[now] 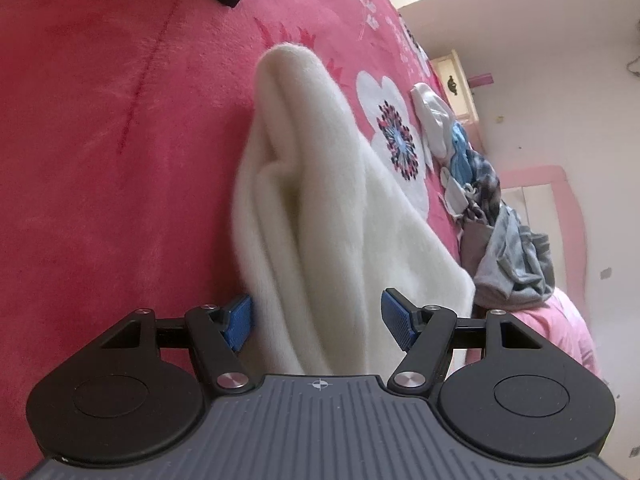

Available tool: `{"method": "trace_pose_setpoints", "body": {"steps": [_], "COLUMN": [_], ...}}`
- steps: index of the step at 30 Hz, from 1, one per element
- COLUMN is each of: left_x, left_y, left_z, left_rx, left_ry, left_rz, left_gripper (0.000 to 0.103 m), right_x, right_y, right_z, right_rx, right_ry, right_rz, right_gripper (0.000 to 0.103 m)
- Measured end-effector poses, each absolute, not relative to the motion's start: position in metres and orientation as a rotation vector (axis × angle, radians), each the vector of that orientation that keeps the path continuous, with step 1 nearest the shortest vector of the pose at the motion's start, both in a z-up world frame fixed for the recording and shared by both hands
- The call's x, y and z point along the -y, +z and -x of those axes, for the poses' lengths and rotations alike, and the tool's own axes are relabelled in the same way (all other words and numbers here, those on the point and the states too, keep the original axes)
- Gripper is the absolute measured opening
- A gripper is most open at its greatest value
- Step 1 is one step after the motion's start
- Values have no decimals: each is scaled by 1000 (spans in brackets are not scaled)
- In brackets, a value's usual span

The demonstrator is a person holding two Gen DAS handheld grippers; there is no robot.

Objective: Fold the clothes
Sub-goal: 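Press the folded sweater side with the left gripper while the right gripper tucks it, then grasp the folded sweater edge with both grippers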

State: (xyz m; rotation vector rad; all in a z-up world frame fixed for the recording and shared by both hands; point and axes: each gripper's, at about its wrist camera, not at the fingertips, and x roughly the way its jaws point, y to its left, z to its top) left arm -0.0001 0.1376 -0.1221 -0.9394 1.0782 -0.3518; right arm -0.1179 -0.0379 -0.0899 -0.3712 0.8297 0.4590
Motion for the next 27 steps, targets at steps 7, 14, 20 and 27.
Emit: {"method": "trace_pose_setpoints", "body": {"steps": [7,14,20,27], "left_x": [-134,-136,-129,-114], "left_y": [-130,-135,-126,-101], "left_z": [-25,-43,-43,-43], "left_rx": [-1087,-1068,-1035,-994], "left_ry": [-349,-321,-280,-284], "left_rz": [930,970,921,839], "left_gripper": [67,65,53,44], "right_x": [42,50,61,77], "right_y": [-85,-78,-71,-57], "right_z": [119,120,118,118], "right_rx": [-826,-819,-818,-802], "right_ry": [455,454,449,428], "right_rz": [349,305,241,179], "right_gripper": [34,33,33,33]}}
